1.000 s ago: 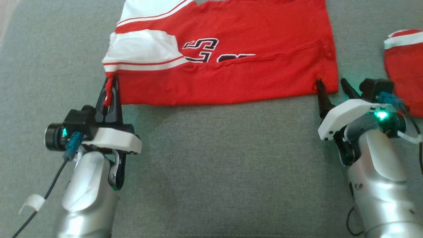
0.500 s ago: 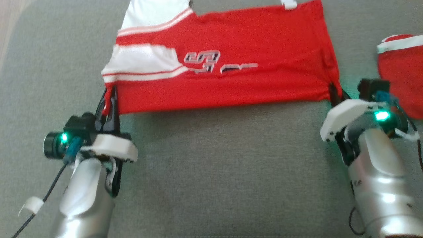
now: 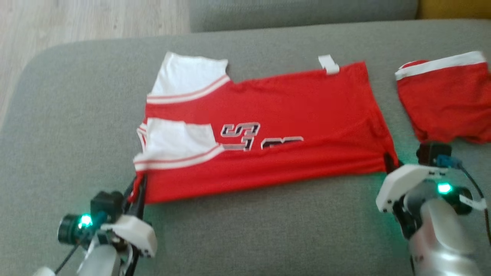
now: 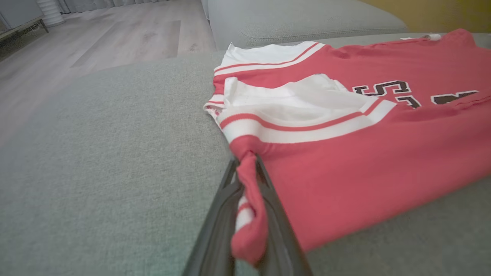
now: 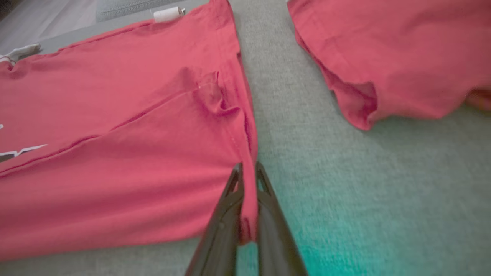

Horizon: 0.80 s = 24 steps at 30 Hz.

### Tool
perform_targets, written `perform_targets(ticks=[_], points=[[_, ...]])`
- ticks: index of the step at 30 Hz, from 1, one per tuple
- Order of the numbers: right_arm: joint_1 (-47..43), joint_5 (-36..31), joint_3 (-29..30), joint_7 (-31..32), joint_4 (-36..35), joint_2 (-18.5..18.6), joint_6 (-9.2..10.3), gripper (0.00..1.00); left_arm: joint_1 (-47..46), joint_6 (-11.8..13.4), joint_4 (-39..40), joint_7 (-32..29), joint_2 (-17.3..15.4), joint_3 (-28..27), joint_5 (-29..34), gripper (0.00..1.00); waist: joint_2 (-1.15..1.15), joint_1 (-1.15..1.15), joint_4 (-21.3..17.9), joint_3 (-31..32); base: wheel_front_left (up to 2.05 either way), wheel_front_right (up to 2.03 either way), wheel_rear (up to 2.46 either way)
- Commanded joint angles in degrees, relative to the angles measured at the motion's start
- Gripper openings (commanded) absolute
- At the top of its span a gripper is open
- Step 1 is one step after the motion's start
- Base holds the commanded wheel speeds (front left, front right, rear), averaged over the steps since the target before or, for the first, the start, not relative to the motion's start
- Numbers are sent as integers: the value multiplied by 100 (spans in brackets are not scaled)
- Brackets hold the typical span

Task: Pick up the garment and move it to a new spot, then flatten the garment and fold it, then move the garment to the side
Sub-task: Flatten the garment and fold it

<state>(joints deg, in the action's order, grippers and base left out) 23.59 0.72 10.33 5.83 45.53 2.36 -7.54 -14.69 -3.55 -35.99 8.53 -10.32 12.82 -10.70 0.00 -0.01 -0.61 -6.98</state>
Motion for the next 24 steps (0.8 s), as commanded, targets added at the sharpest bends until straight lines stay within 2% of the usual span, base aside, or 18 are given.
perform_targets(ticks=[1,12,13,14,15,16,17,22,24], points=[[-35,43,-46,79,-313,52,5,0,-31,14,194,-27,-271,-251,-57,0,0,1,-48,92,0,0,0],[-978,377,-141,798,-1674,52,5,0,348,101,701,-340,-297,-192,-161,0,0,1,-62,265,0,0,0],[-1018,395,-163,796,-1758,52,5,27,361,108,721,-366,-296,-178,-162,0,0,1,-66,270,0,0,0],[-1046,438,-200,776,-1838,52,5,93,376,113,729,-397,-296,-164,-164,24,0,1,-72,275,0,0,0],[-1066,522,-220,730,-1911,52,5,100,394,113,729,-443,-290,-148,-173,48,0,1,-78,280,0,0,0],[-1080,583,-236,659,-1982,52,5,100,409,116,742,-475,-285,-136,-181,85,0,1,-84,283,0,0,0],[-1094,612,-257,576,-2050,52,5,100,419,138,772,-469,-282,-140,-188,100,0,1,-89,284,0,0,0],[-1099,938,-651,-146,-2441,52,5,100,354,408,1064,-20,-209,-280,-204,100,0,1,-112,254,0,0,0],[-1108,1073,-843,-510,-2568,52,5,100,307,430,1236,283,-136,-348,-273,100,0,1,-125,235,0,0,0]])
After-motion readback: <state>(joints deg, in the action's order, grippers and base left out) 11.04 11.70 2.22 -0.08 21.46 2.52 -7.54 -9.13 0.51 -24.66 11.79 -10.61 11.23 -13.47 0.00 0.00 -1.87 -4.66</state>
